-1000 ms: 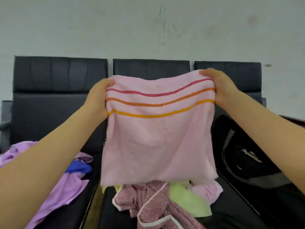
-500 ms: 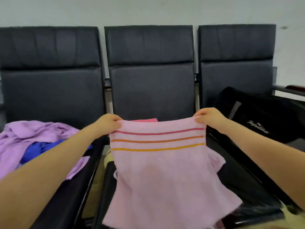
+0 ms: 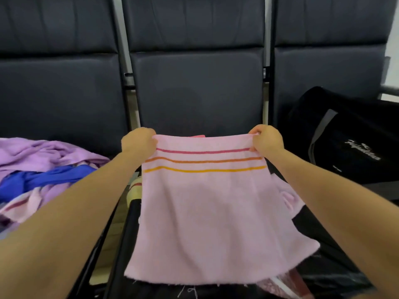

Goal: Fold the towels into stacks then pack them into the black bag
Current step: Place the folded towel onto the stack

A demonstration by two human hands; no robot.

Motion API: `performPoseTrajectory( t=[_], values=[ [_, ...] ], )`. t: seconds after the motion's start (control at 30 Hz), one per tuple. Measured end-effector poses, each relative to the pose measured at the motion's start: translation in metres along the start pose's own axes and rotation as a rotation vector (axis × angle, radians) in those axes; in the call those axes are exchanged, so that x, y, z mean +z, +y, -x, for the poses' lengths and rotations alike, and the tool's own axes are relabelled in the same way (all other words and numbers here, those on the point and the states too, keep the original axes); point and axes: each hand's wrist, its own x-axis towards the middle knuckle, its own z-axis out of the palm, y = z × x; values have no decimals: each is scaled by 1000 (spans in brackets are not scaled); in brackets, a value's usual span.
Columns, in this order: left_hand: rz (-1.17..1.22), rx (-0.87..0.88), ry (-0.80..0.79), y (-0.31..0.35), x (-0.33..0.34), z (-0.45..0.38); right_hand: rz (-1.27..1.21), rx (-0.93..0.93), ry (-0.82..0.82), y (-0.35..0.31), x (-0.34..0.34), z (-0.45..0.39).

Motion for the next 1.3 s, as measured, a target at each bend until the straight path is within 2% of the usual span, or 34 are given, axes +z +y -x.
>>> performPoseTrajectory(
  t=[0.13, 0.23, 0.37, 0.47, 0.53, 0.67, 0.73, 0.8, 0.9, 0.97, 1.03, 1.1, 1.3],
  values=[
    [141, -56, -82, 1, 35, 11, -16, 108, -244, 12, 27, 6],
    [296, -61, -91, 9, 53, 33, -7, 111, -261, 22, 37, 19],
    [366, 117, -99, 27, 46, 60, -36, 67, -238, 29, 26, 35],
    [508, 235, -19, 43, 30, 89, -96, 45, -198, 38, 12, 59],
    [582, 319, -19, 52, 22, 119, -45, 28, -196, 46, 3, 81],
    [505, 538, -240, 63, 7, 173, 53, 75, -351, 61, -13, 109],
    [486, 615, -299, 65, 3, 193, 161, 72, -441, 63, -24, 121],
    [451, 679, -337, 63, 4, 209, 215, -50, -477, 63, -33, 136],
    [383, 822, -382, 56, 12, 225, 22, -312, -468, 52, -44, 163],
    [380, 892, -398, 50, 17, 231, -66, -405, -578, 36, -48, 182],
    [415, 880, -420, 44, 19, 233, 15, -493, -761, 24, -45, 200],
    [430, 849, -441, 37, 21, 234, 152, -597, -871, 19, -39, 215],
    [419, 812, -436, 22, 23, 236, 210, -759, -860, 16, -37, 231]
  ],
)
